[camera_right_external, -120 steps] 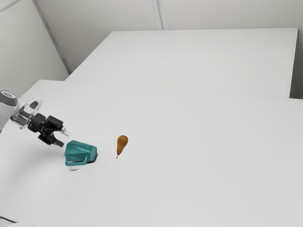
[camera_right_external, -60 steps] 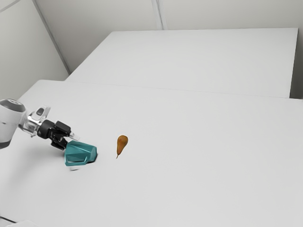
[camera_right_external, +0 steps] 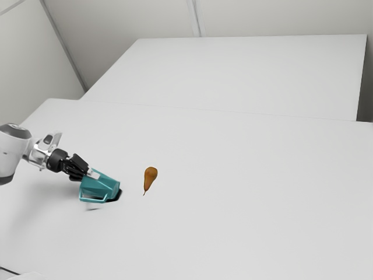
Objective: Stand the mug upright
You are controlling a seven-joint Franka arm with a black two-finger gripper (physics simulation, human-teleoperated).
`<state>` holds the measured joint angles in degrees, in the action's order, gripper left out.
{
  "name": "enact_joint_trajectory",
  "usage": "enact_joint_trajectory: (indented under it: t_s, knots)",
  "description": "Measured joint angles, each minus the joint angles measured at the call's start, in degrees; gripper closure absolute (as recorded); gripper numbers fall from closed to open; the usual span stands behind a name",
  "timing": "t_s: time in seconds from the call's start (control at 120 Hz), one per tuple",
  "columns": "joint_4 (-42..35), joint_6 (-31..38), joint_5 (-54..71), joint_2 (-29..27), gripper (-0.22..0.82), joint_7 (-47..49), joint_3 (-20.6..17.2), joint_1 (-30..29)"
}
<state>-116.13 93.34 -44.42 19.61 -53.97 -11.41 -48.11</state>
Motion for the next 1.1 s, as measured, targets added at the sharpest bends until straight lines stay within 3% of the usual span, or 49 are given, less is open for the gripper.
enact_joint_trajectory:
  t_s: [0.3,0.467,0.725,0.892,1.1]
  knots:
    - [-0.14,0.22,0.87,-3.76,0.77,-2.24,-1.65,0.47]
    - [-1.65,5.41,5.09,-9.55,0.77,-2.34,-7.23,0.56]
    - [-4.30,14.94,20.19,-19.68,0.78,4.85,-20.22,0.73]
    - [-8.99,22.37,25.38,-22.17,0.78,10.04,-24.19,4.57]
    - [-15.36,30.74,32.35,-25.34,0.78,17.80,-29.38,0.99]
